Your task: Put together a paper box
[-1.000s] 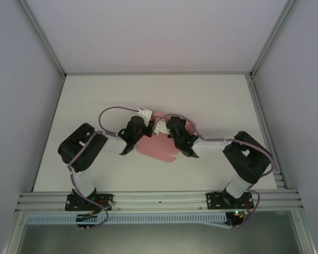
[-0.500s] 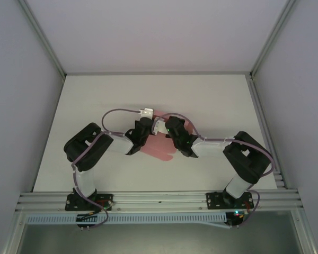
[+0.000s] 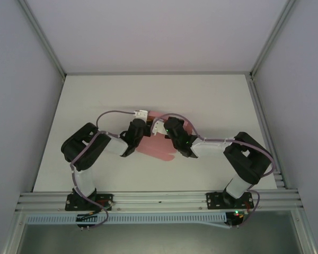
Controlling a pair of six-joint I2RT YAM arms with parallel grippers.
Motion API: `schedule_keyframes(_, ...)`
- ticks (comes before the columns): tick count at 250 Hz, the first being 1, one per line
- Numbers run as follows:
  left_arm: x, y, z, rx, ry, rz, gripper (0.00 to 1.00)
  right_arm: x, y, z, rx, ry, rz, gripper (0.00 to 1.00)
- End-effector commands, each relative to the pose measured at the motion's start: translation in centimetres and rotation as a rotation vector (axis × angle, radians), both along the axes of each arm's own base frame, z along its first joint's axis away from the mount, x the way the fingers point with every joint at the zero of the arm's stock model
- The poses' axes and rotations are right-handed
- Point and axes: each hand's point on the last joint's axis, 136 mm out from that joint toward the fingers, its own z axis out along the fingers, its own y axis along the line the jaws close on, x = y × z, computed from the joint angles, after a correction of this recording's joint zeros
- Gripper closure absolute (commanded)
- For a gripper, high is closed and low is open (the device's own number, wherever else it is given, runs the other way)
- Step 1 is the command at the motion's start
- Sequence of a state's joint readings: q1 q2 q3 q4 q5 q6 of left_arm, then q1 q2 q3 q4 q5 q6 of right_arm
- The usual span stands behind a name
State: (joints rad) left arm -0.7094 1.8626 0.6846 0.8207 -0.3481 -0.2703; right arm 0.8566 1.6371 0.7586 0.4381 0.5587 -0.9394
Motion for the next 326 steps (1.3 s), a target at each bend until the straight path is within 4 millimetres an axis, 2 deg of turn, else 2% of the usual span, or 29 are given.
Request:
schedule_keyframes(1,-0.4,1.9,-2.1,0.034,0.072,-0.009,0.57,-1.7,-1.9,-3.5,-0.097,0.120,-0.022,1.00)
schedule_keyframes(57,0.3,0.9,-0.7,-0.013,0.065,-0.035,0.58,-1.9,-1.7,-4.1,-0.098,0.136,-0.016,1.00)
schedule_keyframes(70,0.6,0.9,-0.4,-0.012,0.055,-0.023,0.62,-1.8,-1.7,-4.1,-0.096,0.134,-0.018,1.00)
schedule_keyframes(89,1.4,1.6,-0.4,0.017,0.056,0.043,0.71,-1.8,-1.6,-4.1,-0.089,0.134,-0.019,1.00)
schedule_keyframes(113,1.7,2.2,-0.6,0.041,0.056,0.100,0.78,-1.9,-1.7,-4.3,-0.086,0.143,-0.022,1.00)
schedule_keyframes(150,1.9,5.0,-0.8,0.074,0.058,0.261,1.00,-2.2,-2.3,-4.4,-0.096,0.147,-0.034,1.00)
schedule_keyframes(167,2.0,6.7,-1.0,0.142,0.059,0.347,1.00,-2.3,-2.5,-4.2,-0.091,0.144,-0.045,1.00)
schedule_keyframes(180,1.8,6.9,-0.8,0.176,0.044,0.332,1.00,-2.3,-2.7,-3.8,-0.078,0.142,-0.062,1.00)
schedule_keyframes(188,1.5,6.5,-0.6,0.186,0.029,0.284,1.00,-2.3,-2.7,-3.4,-0.056,0.146,-0.066,0.92)
schedule_keyframes(215,0.5,4.6,0.8,0.146,0.011,0.150,1.00,-2.1,-1.8,-0.9,0.080,0.155,-0.089,0.63)
schedule_keyframes(242,0.0,4.0,2.8,0.099,0.006,0.135,1.00,-2.2,-0.7,3.3,0.265,0.140,-0.079,0.53)
schedule_keyframes(253,-0.1,3.9,3.4,0.078,0.018,0.138,1.00,-2.4,-0.4,5.4,0.352,0.122,-0.070,0.34)
schedule_keyframes(267,-0.5,3.9,4.1,0.062,0.023,0.138,1.00,-3.3,-0.2,7.8,0.453,0.119,-0.031,0.01)
schedule_keyframes(282,-0.9,3.9,4.8,0.045,0.021,0.128,1.00,-3.9,-0.6,10.7,0.561,0.088,-0.015,0.00)
schedule_keyframes(304,-1.3,4.2,5.9,0.030,0.015,0.124,1.00,-4.0,-2.4,14.6,0.712,0.038,-0.052,0.00)
schedule_keyframes(326,-1.8,4.4,6.9,0.002,0.008,0.126,1.00,-3.4,-4.8,17.0,0.828,0.026,-0.118,0.00)
